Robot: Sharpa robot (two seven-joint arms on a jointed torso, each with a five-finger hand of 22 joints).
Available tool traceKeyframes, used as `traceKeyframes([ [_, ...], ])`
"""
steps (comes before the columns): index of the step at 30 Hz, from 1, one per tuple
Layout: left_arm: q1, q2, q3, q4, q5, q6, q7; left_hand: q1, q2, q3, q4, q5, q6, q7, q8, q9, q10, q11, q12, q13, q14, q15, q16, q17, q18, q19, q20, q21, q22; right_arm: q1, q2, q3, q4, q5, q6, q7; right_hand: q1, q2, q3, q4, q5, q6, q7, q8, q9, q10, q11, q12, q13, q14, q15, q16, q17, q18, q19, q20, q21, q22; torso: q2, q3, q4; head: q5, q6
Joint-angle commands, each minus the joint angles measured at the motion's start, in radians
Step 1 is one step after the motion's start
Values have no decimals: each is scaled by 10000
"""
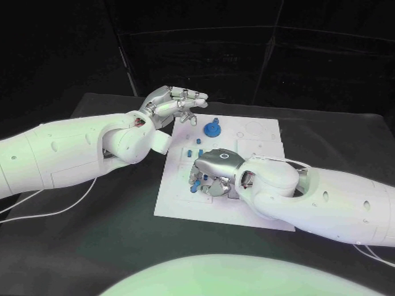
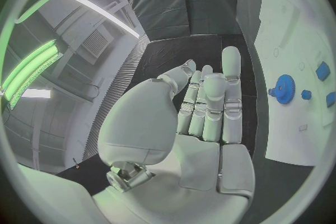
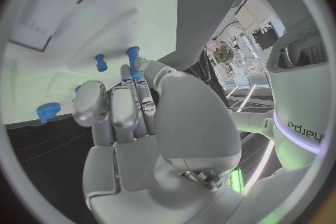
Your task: Assemble the parts on the task board
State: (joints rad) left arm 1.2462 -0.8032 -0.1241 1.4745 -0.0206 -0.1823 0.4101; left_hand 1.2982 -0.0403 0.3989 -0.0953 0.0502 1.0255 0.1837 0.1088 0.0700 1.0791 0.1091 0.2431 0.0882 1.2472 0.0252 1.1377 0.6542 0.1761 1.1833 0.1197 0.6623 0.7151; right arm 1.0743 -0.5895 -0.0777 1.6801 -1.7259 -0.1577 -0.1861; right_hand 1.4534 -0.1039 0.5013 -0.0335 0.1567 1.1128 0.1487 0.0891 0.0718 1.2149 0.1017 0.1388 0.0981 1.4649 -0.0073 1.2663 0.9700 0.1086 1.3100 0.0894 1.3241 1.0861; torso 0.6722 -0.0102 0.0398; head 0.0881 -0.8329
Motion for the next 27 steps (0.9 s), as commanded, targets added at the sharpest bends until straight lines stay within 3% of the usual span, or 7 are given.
traceKeyframes([
  [1, 20, 9, 8, 17, -24, -11, 163, -22, 36, -15, -20, -7, -80, 3, 65, -12, -45, 7, 27, 11, -63, -5, 26, 12, 71, -26, 43, -60, -10, 11, 35, -5, 10, -421, 230, -232, -54, 12, 20, -36, -49, 61, 8, -52, -5, 373, -315, 11, -20, 138, -60, 15, -12, -70, -21, 32, 18, -15, -4, 3, 16, 1, -11],
  [9, 24, 16, 8, 12, -24, 14, 127, -1, 40, -13, -31, -8, -78, 2, 72, -10, -47, 7, 38, 13, -69, -8, 22, -9, 72, -20, 42, -63, -16, 11, 88, -304, 41, -527, 283, -237, -209, -61, -56, -34, -98, -30, 36, -120, -23, 288, -288, -78, -20, 112, -43, -34, -116, -54, -86, 43, -37, -107, 2, -2, 0, 4, 0],
  [16, 26, 25, 8, 11, -24, 46, 101, -1, 40, -13, -31, -8, -78, 2, 72, -10, -47, 7, 38, 13, -69, -8, 22, -9, 72, -20, 42, -63, -16, 11, 166, -372, -1, -544, 138, -226, -582, -247, -263, 94, 89, -437, 176, -276, -71, -82, -147, -339, -90, 67, 68, -109, -260, -1, -274, 127, -227, -416, 0, 1, -1, -8, 17],
  [22, 27, 32, 8, -17, -24, 90, 59, 0, 35, -19, -33, -8, -84, 6, 72, -11, -54, 10, 41, 13, -75, -8, 18, -25, 72, -18, 42, -67, -19, 10, 177, -387, 15, -573, -378, -214, -893, -499, -447, 208, 162, -988, 351, -274, -77, -1388, 158, -756, -351, -164, 317, -597, -1067, 159, -768, 343, -763, -1271, 2, 6, 6, -33, 43],
  [27, 28, 36, 8, -30, -24, 115, 38, 0, 34, -20, -32, -9, -85, 6, 72, -11, -55, 11, 41, 13, -75, -7, 18, -26, 72, -18, 42, -67, -20, 10, 106, -391, 49, -579, -904, -187, -890, -520, -781, 204, 133, -1403, 394, -253, -62, -2204, 250, -640, -331, -266, 387, -908, -1525, 299, -1155, 438, -1286, -2025, -3, 4, -1, -30, 50],
])
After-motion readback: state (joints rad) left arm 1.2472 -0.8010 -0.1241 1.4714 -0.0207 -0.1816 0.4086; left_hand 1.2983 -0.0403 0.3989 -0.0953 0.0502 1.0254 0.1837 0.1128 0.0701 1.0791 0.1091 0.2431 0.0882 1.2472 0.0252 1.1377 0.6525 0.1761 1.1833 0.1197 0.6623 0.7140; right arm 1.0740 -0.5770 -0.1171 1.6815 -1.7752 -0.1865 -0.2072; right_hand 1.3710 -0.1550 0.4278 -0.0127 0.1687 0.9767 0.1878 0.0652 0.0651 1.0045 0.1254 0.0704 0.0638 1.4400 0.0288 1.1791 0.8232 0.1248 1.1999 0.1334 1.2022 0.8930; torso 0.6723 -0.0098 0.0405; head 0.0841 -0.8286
